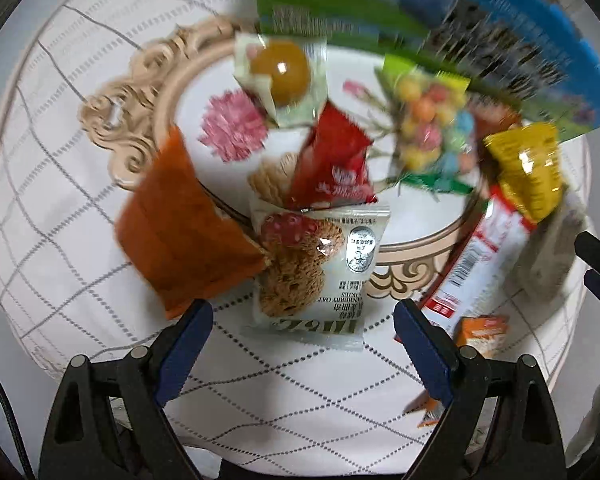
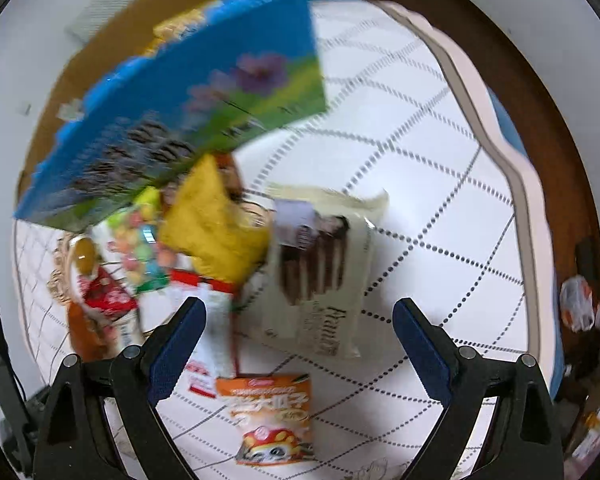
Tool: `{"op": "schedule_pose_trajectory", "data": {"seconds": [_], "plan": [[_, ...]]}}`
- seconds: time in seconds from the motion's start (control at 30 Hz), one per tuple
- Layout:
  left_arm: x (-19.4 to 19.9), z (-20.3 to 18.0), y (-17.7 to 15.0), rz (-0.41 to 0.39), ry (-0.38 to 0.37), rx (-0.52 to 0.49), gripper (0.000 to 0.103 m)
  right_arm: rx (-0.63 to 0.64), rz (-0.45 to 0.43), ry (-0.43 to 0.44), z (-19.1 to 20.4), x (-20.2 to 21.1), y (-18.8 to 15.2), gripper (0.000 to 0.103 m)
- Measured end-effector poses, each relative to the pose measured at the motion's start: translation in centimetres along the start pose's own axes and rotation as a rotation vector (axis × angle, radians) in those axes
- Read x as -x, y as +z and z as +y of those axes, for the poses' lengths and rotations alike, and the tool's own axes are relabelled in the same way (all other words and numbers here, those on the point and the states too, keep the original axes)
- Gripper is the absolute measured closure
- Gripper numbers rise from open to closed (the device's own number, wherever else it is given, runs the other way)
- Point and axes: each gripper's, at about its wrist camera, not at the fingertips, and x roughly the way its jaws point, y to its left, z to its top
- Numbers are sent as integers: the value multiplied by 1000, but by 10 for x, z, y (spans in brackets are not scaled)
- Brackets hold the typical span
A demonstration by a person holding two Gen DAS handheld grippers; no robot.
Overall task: Organize snacks
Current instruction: 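Grasp the oat cookie pack with the left tool while the right tool grasps the Franzzi wafer pack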
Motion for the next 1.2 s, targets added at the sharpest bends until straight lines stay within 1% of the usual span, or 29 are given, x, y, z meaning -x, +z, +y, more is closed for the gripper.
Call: {"op": "schedule_pose_trajectory", "data": {"seconds": [0.13, 0.2, 0.23, 0.27, 0.3, 0.33, 0.37, 0.43, 0.47, 0.57, 0.6, 0.7, 0.77, 0.87, 0.93, 1.0, 1.03, 1.07, 1.1, 1.13, 1.17, 1.2], "plan": [[-21, -6, 13, 7, 36, -4, 10, -23, 26, 2, -6, -23, 5, 7], [-27, -7, 19, -6, 46, -4, 14, -16, 35, -6, -5, -33, 7, 8], [-30, -7, 21, -7, 44, -4, 22, -8, 39, -16, -4, -37, 8, 12], [-32, -7, 22, -3, 35, 0, 39, 2, 41, -27, -3, -40, 8, 15], [-34, -6, 22, 4, 31, 3, 45, 16, 37, -35, -3, -40, 6, 29], [-35, -6, 21, 5, 29, 3, 48, 35, 36, -47, -2, -41, 5, 40], [-35, -6, 18, -5, 30, -1, 50, 46, 36, -48, -2, -41, 3, 40], [-37, -7, 10, -10, 37, -10, 51, 64, 48, -36, -6, -40, -5, 41], [-41, -8, -1, -6, 33, -11, 51, 79, 63, -37, -9, -40, -10, 41], [-44, -13, -23, 27, 4, -6, 51, 131, 107, -45, -13, -41, -28, 41], [-45, -13, -28, 36, -4, -5, 51, 159, 133, -51, -15, -42, -38, 41], [-51, -15, -46, 71, -39, -11, 51, 214, 173, -77, -21, -44, -59, 41], [-60, -16, -51, 105, -59, -12, 43, 231, 188, -87, -24, -48, -67, 41], [-72, -18, -51, 118, -59, -17, 41, 199, 191, -80, -29, -52, -68, 37], [-75, -20, -52, 115, -49, -15, 41, 180, 191, -82, -27, -59, -75, 33], [-76, -25, -52, 105, -44, -11, 41, 160, 184, -87, -26, -61, -73, 32], [-75, -29, -55, 100, -42, -12, 43, 154, 181, -89, -23, -62, -73, 32], [-70, -36, -55, 92, -38, -13, 49, 146, 175, -92, -19, -63, -69, 32], [-67, -37, -53, 85, -35, -13, 51, 142, 168, -94, -20, -64, -70, 32], [-62, -47, -51, 84, -36, -13, 51, 143, 159, -98, -20, -64, -71, 33], [-56, -39, -59, 83, -38, -13, 53, 144, 152, -106, -22, -63, -70, 35], [-55, -41, -60, 82, -38, -15, 53, 148, 142, -130, -22, -64, -72, 42]]}}
